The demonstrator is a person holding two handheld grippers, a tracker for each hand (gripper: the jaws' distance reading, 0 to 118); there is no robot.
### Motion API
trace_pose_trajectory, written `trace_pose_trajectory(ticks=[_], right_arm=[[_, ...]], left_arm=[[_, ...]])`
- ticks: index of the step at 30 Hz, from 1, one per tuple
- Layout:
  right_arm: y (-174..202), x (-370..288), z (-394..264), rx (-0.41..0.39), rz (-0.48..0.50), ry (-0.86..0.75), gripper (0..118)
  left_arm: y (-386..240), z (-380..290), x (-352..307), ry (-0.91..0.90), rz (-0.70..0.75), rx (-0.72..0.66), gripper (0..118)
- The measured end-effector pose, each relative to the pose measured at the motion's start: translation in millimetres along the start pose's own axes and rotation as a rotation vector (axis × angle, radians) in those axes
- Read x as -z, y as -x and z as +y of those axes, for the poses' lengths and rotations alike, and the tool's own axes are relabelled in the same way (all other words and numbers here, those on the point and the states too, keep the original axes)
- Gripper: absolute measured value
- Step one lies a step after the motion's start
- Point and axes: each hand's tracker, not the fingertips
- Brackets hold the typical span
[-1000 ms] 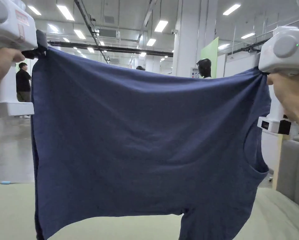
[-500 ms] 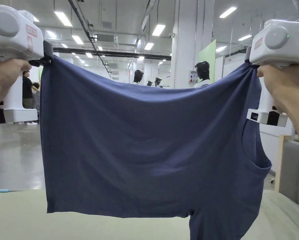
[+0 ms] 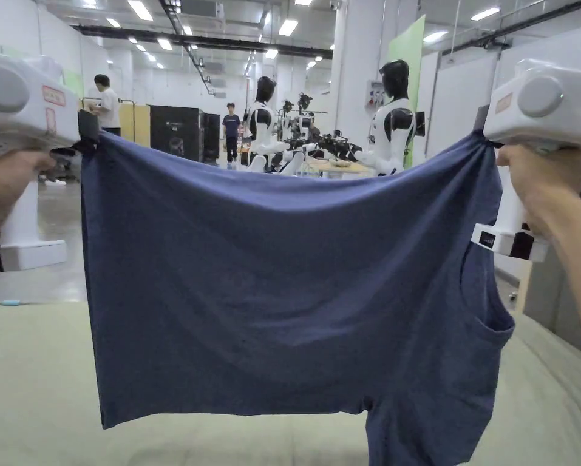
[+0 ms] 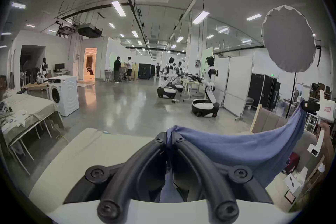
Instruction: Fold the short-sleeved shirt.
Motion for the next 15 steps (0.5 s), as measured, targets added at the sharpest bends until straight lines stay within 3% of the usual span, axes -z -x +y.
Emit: trace_pose_trajectory(ticks=[6,15], right_arm=[[-9.8,0.9,-43.2,0.002,0.011,0.060,3],[-36.6,-39.7,-87.3,-0.012,0.066,0.093,3]], left_arm=[[20.3,-49.5,13.2,0.058,-0.033,-0.086,3],[27.0,-101.0,-16.9,0.122,-0.056,-0.073,3]])
